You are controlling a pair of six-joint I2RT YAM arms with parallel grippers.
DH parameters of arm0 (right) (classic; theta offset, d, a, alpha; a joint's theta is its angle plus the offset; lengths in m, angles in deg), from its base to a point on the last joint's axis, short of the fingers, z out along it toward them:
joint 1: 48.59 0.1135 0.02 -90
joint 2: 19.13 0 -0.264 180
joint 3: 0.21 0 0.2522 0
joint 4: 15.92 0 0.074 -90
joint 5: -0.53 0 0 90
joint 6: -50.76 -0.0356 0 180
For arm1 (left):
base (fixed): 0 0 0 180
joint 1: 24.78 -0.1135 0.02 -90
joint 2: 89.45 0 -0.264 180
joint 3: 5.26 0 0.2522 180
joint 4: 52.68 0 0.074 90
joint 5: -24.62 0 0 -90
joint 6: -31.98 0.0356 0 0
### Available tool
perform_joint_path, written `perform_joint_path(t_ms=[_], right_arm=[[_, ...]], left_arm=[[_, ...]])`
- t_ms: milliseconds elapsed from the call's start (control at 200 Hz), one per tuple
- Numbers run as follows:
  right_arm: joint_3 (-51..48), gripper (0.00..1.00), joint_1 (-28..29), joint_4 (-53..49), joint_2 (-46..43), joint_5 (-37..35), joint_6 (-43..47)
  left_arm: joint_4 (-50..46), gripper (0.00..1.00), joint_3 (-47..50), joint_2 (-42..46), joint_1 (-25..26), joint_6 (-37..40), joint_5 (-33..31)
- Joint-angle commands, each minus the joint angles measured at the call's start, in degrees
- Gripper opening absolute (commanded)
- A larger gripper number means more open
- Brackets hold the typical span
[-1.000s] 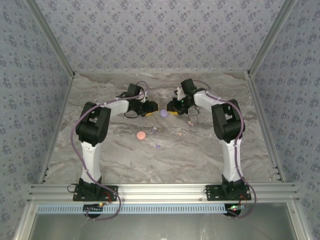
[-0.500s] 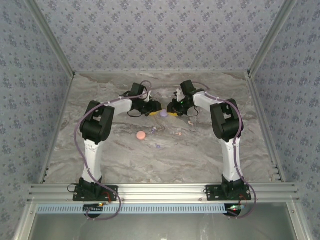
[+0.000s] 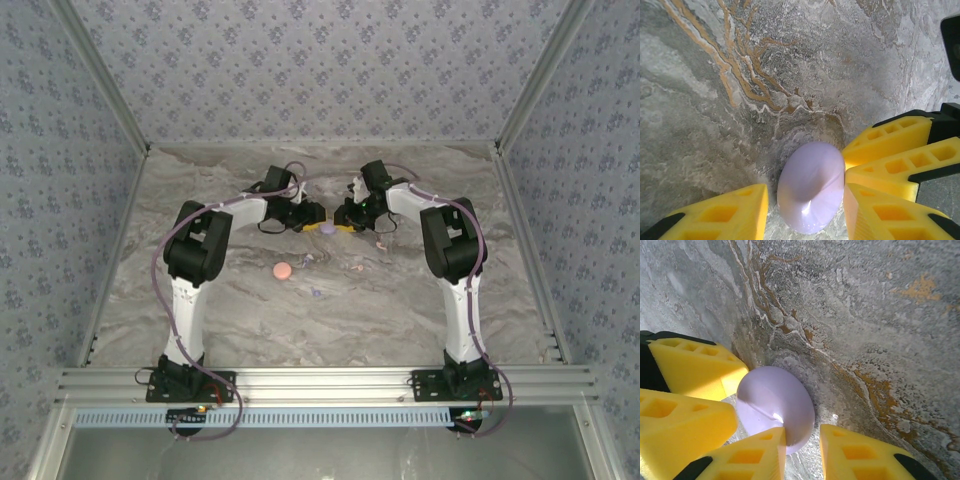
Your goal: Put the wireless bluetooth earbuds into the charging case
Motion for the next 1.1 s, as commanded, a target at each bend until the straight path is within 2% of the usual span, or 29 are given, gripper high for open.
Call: perform_joint_path(t_ms=[0, 245, 390, 535, 775, 1094], right_arm=[[-0.1, 0.25, 0.1, -0.7, 1.8, -0.3, -0.8], [-0.4, 0.25, -0.1, 0.1, 1.8, 0.8, -1.2], [-0.5, 0.25, -0.2, 0.4, 1.8, 1.2, -1.3], [-0.6, 0.25, -0.2, 0.6, 1.8, 1.2, -1.3], [-1.2, 0.25, -0.2, 0.9, 1.6, 1.6, -1.5], [-1.9, 0.25, -0.3, 1.7, 1.2, 2.4, -1.7]], left_arm=[[-1.7, 0.43, -0.5, -1.9, 1.0, -1.1, 1.7], [-2.7, 0.42, -1.3, -1.8, 1.2, -1.3, 3.1], [-8.8, 0.41, -3.8, -1.8, 1.9, 1.4, -0.4], [-9.0, 0.39, -4.2, -1.8, 2.1, 1.2, -0.5], [-3.3, 0.37, -1.8, -0.5, 2.0, -2.2, 0.1], [5.9, 0.34, 1.8, 0.3, 1.6, -8.0, 4.1]])
